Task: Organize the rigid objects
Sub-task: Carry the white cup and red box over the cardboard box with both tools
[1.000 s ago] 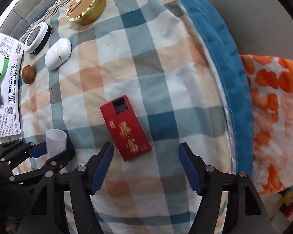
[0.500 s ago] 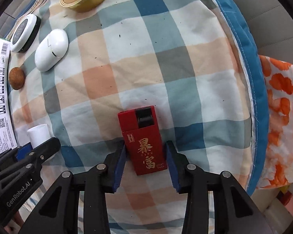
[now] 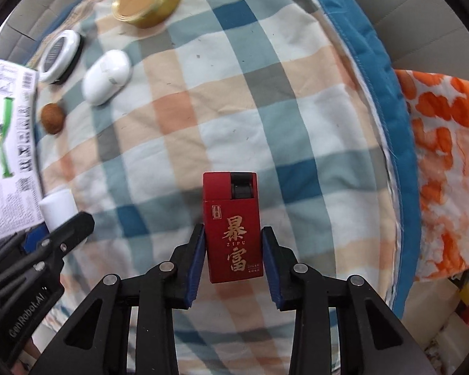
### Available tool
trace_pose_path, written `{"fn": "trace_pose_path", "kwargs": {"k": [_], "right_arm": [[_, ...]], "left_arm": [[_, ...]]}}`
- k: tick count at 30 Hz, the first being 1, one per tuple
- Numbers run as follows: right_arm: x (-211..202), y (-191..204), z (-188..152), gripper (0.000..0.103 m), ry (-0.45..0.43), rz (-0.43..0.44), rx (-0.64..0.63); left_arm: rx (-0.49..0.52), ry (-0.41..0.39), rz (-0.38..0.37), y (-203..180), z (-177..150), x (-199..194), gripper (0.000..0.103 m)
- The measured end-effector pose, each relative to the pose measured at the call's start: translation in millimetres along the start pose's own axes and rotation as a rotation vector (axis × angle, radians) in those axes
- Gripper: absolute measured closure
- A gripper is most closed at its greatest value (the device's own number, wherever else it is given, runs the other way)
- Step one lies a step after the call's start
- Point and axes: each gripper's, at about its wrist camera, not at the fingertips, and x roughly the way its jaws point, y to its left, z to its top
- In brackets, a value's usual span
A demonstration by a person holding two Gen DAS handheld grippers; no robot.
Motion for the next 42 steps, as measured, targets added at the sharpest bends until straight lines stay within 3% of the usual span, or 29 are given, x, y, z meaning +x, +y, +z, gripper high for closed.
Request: {"fn": "trace_pose_path", "kwargs": {"k": [5, 13, 21, 26, 31, 37, 42], "right_arm": [[-37, 11, -22, 0.066, -0.055, 0.051, -0.016], [-118, 54, -47, 0.066, -0.169, 0.158, -0.084], [-156, 186, -55, 0.067, -0.232, 0.232, -0.225], [-140, 268, -48, 0.067, -0.207, 0.234, -0.287], [-90, 335, -34, 0.067, -0.140, 0.191, -0.328], [-13, 381, -4, 0.067, -0.045, 0.129, -0.333], [24, 406, 17, 0.067, -0.014, 0.090, -0.314]], "left_arm": [[0.007, -0.072, -0.060, 3, -15, -49, 0.074], [-0.049, -0.231, -0.120, 71, -28, -135, 0.074], [-0.167, -0.335, -0.080, 167, -42, -185, 0.074], [-0.257, -0.319, -0.044, 232, -42, -175, 0.074], [-0.315, -0.265, -0.016, 291, -27, -146, 0.074], [-0.341, -0.165, 0.006, 349, -6, -108, 0.074], [-0.344, -0.104, 0.001, 369, 17, -74, 0.074]]}}
